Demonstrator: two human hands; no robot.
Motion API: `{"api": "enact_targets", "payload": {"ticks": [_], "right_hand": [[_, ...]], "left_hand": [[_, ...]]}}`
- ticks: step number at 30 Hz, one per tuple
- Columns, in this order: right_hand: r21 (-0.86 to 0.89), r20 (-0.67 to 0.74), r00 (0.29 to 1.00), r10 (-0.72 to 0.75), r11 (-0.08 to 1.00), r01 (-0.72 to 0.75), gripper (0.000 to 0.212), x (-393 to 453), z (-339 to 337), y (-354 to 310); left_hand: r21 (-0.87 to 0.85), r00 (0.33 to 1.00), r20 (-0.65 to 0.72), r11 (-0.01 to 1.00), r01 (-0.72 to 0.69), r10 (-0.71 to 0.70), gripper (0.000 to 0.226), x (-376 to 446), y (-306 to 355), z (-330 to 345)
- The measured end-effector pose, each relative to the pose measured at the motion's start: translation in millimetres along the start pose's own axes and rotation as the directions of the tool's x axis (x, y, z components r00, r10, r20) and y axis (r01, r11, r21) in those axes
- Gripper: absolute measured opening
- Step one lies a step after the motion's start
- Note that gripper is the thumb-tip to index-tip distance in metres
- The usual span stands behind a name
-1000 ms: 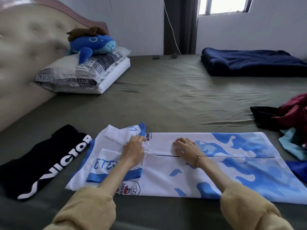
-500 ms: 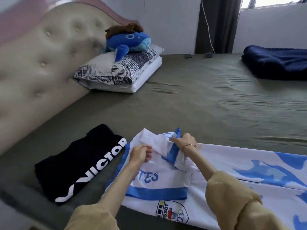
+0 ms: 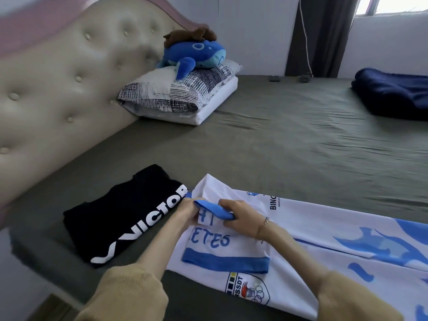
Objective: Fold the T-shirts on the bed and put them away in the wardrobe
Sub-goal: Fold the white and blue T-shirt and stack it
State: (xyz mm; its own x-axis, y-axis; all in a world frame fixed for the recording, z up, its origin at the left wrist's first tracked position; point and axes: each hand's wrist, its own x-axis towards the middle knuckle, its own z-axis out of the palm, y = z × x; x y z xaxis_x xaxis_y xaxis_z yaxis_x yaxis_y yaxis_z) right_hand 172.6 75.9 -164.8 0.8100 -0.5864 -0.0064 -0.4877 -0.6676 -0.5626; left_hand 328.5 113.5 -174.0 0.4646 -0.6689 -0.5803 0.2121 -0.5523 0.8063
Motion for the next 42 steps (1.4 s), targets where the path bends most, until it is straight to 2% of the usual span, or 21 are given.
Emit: {"api": "enact_targets", "payload": {"ticks": [2, 3, 6, 10, 13, 15, 17, 19, 20, 23, 26, 29, 31, 33, 34, 36, 38, 39, 42], "right_hand": [[-0.27, -0.104, 0.995, 0.006, 0.962, -0.034, 0.022, -7, 2, 2], [-0.335, -0.165, 0.986, 0.027, 0.939, -0.082, 0.025, -11, 5, 5], [-0.338, -0.28, 0.953, 0.119, 0.917, -0.213, 0.029, -22, 8, 12], [-0.39, -0.249, 0.949, 0.195, 0.877, -0.282, 0.037, -32, 12, 12], [-0.388, -0.276, 0.94, 0.199, 0.872, -0.298, 0.026, -35, 13, 11], [-0.383, -0.279, 0.941, 0.193, 0.876, -0.293, 0.025, -38, 12, 9], [-0.376, -0.276, 0.941, 0.195, 0.88, -0.292, 0.024, -41, 10, 4], [-0.395, -0.252, 0.946, 0.202, 0.871, -0.291, 0.027, -43, 9, 0], [-0.407, -0.235, 0.949, 0.21, 0.866, -0.292, 0.029, -44, 8, -2], [-0.433, -0.198, 0.955, 0.222, 0.854, -0.288, 0.031, -48, 8, -7], [-0.43, -0.211, 0.954, 0.212, 0.856, -0.285, 0.028, -53, 11, -10], [-0.409, -0.217, 0.948, 0.235, 0.86, -0.306, 0.027, -57, 12, -13], [-0.39, -0.22, 0.942, 0.254, 0.862, -0.323, 0.029, -58, 10, -16], [-0.383, -0.229, 0.939, 0.257, 0.863, -0.33, 0.03, -60, 9, -17], [-0.377, -0.24, 0.935, 0.262, 0.862, -0.339, 0.032, -61, 9, -17], [-0.336, -0.282, 0.917, 0.282, 0.866, -0.37, 0.031, -63, 6, -13], [-0.223, -0.319, 0.894, 0.314, 0.892, -0.393, 0.026, -62, 2, -5], [-0.147, -0.324, 0.888, 0.326, 0.91, -0.387, 0.024, -61, 0, -1], [0.126, -0.308, 0.873, 0.378, 0.926, -0.357, 0.02, -61, -8, 8]], "left_hand": [[-0.026, 0.999, -0.033, 1.0, -0.006, 0.005, 0.019, -3, -5, -3], [-0.03, 0.999, -0.033, 1.0, -0.004, 0.003, 0.019, -6, -7, -4], [-0.008, 1.0, -0.028, 1.0, 0.009, -0.009, 0.018, -10, -14, -5], [0.002, 0.998, -0.066, 1.0, 0.003, -0.003, 0.023, -10, -21, -4], [0.142, 0.988, -0.138, 0.989, -0.042, 0.062, 0.009, -17, -25, -2], [0.278, 0.968, -0.208, 0.957, -0.082, 0.143, 0.012, -22, -28, -3], [0.361, 0.954, -0.215, 0.924, -0.123, 0.211, 0.013, -26, -31, -4], [0.442, 0.947, -0.188, 0.883, -0.155, 0.261, 0.014, -32, -33, -5], [0.473, 0.946, -0.158, 0.863, -0.18, 0.284, 0.021, -31, -34, -5], [0.477, 0.927, -0.034, 0.821, -0.314, 0.374, 0.039, -36, -38, -5], [0.509, 0.918, 0.092, 0.774, -0.376, 0.386, 0.047, -44, -39, -9], [0.506, 0.912, 0.29, 0.762, -0.403, 0.29, 0.026, -52, -37, -15], [0.522, 0.917, 0.308, 0.761, -0.385, 0.253, 0.008, -53, -36, -18], [0.502, 0.924, 0.242, 0.777, -0.381, 0.297, 0.002, -50, -36, -17], [0.493, 0.922, 0.191, 0.78, -0.387, 0.337, 0.007, -48, -37, -16], [0.534, 0.889, 0.08, 0.733, -0.421, 0.452, 0.014, -42, -36, -14], [0.623, 0.855, 0.025, 0.661, -0.418, 0.517, 0.014, -42, -34, -13], [0.628, 0.848, 0.009, 0.657, -0.417, 0.53, 0.017, -42, -33, -11], [0.46, 0.859, -0.035, 0.771, -0.44, 0.511, 0.019, -42, -29, -2]]}}
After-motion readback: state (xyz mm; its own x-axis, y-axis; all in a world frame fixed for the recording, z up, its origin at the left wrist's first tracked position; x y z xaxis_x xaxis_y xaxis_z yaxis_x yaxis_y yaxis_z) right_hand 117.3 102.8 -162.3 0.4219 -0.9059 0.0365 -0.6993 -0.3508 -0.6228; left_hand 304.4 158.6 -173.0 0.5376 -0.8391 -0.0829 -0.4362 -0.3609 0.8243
